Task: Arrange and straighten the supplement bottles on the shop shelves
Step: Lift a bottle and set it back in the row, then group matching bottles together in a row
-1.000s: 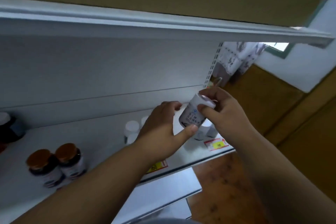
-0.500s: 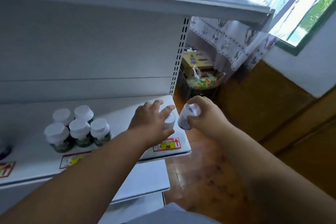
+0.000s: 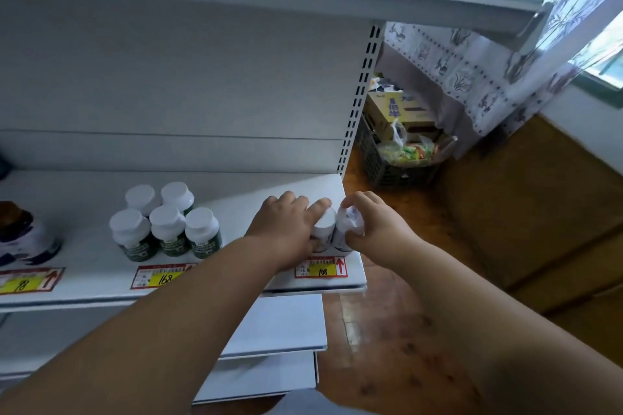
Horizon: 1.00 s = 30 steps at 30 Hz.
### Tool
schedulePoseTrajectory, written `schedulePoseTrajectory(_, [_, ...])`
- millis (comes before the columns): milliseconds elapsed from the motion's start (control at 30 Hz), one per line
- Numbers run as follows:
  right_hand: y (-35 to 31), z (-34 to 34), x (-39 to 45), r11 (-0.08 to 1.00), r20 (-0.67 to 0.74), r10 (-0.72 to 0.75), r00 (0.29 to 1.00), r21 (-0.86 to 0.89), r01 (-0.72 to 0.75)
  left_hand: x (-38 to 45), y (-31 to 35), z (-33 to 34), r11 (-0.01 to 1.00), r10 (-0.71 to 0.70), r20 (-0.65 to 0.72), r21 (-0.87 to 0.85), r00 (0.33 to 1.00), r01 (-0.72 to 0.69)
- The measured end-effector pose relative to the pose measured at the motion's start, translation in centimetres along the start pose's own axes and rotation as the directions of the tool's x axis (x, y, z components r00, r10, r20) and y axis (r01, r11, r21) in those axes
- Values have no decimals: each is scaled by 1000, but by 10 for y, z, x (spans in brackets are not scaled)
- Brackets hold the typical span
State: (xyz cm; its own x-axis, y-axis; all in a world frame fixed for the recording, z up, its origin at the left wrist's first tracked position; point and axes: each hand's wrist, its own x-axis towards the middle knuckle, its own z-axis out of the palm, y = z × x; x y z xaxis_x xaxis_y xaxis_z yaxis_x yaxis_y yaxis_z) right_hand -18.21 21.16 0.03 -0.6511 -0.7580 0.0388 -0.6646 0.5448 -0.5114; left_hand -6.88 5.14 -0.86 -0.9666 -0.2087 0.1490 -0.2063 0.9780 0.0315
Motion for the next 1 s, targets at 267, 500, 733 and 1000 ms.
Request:
schedulePoseTrajectory(267, [-6, 0, -2, 1000, 14, 19, 1000, -8, -19, 0, -3, -2, 999, 45, -12, 6, 999, -44])
schedulePoseTrajectory(500, [-59, -5, -14, 990, -114, -116, 987, -94, 106, -47, -23, -31, 993, -73, -181, -109, 981, 54])
schedulePoseTrajectory(733, [-207, 40, -8, 947, -154, -313, 937, 25, 321, -146, -114, -79, 963, -254, -310, -167, 916, 210])
schedulePoseTrajectory(1000, [-415, 145, -8, 820, -142, -497, 856, 244, 517, -303, -260, -117, 876, -481, -372, -181, 794, 446])
